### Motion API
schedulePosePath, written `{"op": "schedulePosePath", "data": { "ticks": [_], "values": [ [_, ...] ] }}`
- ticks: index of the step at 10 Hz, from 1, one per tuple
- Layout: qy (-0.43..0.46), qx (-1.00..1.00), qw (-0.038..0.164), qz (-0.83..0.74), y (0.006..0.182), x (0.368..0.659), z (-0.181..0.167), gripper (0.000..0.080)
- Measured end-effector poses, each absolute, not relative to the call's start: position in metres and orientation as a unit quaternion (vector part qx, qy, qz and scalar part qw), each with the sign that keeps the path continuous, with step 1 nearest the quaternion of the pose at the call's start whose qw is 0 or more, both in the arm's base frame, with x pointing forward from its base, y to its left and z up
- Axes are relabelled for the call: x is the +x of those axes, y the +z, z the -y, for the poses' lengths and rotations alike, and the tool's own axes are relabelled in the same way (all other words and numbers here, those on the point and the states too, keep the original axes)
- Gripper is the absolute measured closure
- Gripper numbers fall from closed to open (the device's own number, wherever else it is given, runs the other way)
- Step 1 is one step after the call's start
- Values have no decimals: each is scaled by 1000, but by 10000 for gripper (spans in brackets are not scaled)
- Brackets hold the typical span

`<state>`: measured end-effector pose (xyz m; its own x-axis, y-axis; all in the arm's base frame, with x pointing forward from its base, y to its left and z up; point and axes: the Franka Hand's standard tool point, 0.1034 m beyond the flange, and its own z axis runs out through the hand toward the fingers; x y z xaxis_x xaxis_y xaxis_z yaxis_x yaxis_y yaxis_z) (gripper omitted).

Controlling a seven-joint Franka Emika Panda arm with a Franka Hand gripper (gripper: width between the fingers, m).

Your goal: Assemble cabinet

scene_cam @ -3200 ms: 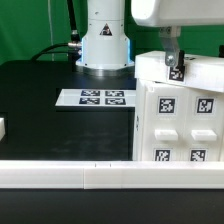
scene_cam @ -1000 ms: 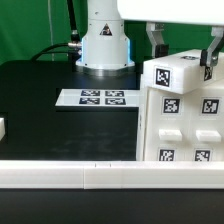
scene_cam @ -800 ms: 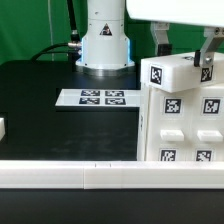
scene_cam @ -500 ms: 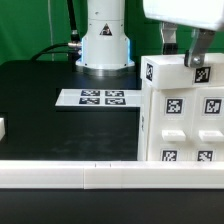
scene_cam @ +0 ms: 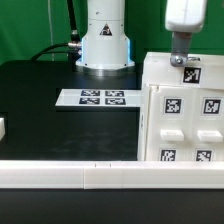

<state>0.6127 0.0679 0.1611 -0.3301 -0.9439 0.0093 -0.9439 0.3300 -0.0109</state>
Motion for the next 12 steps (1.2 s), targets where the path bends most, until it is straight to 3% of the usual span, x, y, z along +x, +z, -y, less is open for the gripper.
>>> {"op": "schedulePosePath", "data": {
  "ticks": [2, 3, 4, 12],
  "values": [
    [6, 594, 1, 804, 159, 612, -69, 239],
    [6, 594, 2, 804, 159, 612, -69, 54],
    [6, 596, 2, 803, 158, 612, -69, 11],
    [6, 599, 5, 801, 155, 611, -70, 2]
  ]
}}
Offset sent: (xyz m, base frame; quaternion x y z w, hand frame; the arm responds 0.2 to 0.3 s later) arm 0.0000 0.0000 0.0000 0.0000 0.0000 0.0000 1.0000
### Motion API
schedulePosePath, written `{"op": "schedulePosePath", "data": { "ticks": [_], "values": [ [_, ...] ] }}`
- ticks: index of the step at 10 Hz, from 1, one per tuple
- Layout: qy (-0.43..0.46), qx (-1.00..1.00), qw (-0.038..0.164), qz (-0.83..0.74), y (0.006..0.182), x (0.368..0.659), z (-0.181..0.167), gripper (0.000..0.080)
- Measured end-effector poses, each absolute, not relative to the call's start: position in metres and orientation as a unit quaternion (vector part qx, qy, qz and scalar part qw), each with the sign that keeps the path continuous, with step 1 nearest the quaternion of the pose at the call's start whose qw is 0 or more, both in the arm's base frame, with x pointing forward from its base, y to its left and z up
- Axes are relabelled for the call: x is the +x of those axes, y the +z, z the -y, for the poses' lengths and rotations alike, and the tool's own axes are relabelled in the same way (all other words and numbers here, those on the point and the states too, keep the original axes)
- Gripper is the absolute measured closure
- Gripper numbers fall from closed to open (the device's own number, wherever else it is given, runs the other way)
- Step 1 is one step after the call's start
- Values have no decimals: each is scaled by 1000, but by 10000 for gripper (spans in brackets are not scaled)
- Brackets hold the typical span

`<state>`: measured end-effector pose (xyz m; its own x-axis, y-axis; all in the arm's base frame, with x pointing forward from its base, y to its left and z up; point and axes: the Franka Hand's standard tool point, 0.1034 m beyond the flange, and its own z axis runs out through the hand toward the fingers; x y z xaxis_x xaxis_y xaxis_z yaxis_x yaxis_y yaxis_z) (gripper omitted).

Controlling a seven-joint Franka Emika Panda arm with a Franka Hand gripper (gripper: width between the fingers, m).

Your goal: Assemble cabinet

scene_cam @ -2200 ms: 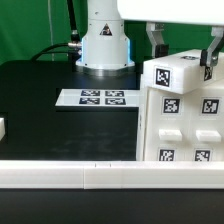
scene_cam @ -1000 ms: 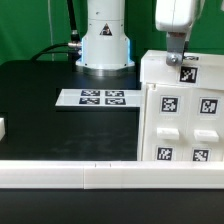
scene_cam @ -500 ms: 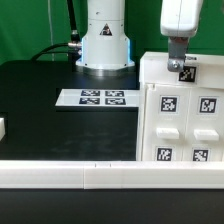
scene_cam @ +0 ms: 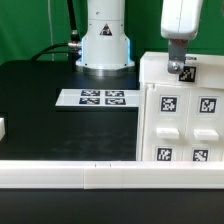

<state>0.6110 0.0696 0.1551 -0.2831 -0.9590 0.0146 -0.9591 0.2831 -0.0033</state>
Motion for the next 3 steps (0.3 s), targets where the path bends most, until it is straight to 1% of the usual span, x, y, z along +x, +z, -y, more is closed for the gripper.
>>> {"op": "schedulePosePath", "data": {
  "ticks": [3],
  "values": [
    [6, 599, 5, 801, 155, 611, -70, 2]
  ]
}}
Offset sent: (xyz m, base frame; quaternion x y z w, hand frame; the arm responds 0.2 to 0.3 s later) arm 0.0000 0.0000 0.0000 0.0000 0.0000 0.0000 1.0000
